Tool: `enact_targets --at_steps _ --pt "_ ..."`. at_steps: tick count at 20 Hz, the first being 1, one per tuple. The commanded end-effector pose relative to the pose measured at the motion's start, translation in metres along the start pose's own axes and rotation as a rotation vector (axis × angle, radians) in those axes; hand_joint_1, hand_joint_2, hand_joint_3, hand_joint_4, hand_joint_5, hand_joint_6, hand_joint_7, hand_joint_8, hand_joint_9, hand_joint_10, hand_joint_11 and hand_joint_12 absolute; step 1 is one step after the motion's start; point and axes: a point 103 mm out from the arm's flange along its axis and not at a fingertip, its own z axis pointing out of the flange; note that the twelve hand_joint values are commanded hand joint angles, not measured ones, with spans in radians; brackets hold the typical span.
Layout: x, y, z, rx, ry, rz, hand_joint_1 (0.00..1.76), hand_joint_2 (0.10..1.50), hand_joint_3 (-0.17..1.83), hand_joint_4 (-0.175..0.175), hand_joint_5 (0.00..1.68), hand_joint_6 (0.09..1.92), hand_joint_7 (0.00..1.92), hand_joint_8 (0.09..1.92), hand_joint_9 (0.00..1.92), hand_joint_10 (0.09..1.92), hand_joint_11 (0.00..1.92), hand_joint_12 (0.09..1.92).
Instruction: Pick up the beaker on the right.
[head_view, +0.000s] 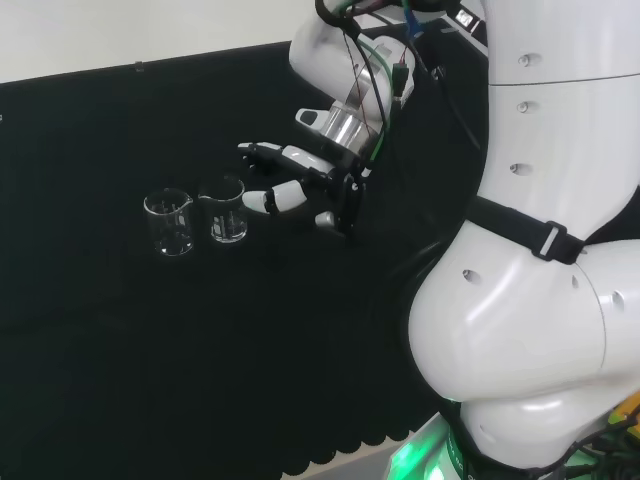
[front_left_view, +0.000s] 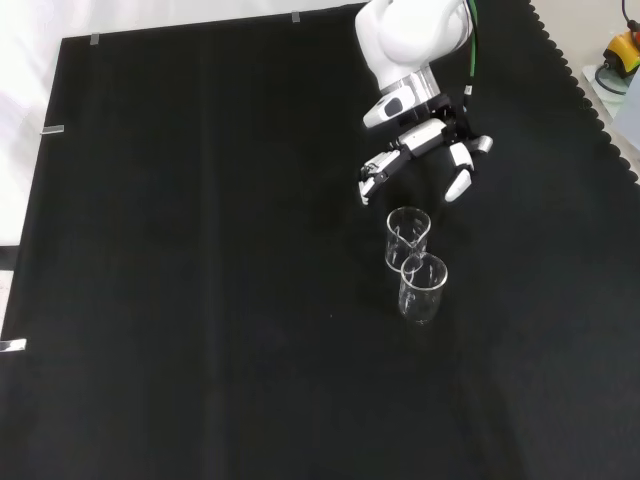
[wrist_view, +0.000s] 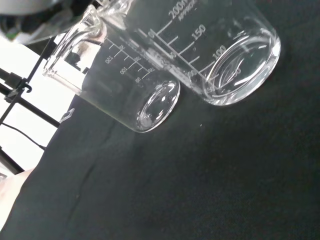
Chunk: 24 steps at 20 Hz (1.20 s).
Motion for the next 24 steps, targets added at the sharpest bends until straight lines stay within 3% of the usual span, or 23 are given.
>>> enact_targets --at_steps 1,11,18,24 --pt "0.003 0.004 0.005 -0.002 0.007 -0.016 0.74 0.37 0.98 -0.032 0.21 0.09 0.16 0.56 0.23 0.64 0.00 1.09" --pt "0.004 0.007 0.016 -0.020 0.116 -0.009 0.79 0.34 0.97 -0.051 0.31 0.09 0.21 0.59 0.28 0.64 0.00 1.13" --pt "0.009 0.009 0.021 -0.025 0.116 -0.035 0.80 0.34 0.98 -0.050 0.28 0.09 0.20 0.58 0.27 0.63 0.00 1.13" --pt "0.014 0.013 0.026 -0.006 0.056 -0.038 0.84 0.31 0.95 -0.051 0.23 0.09 0.19 0.59 0.27 0.62 0.00 1.17"
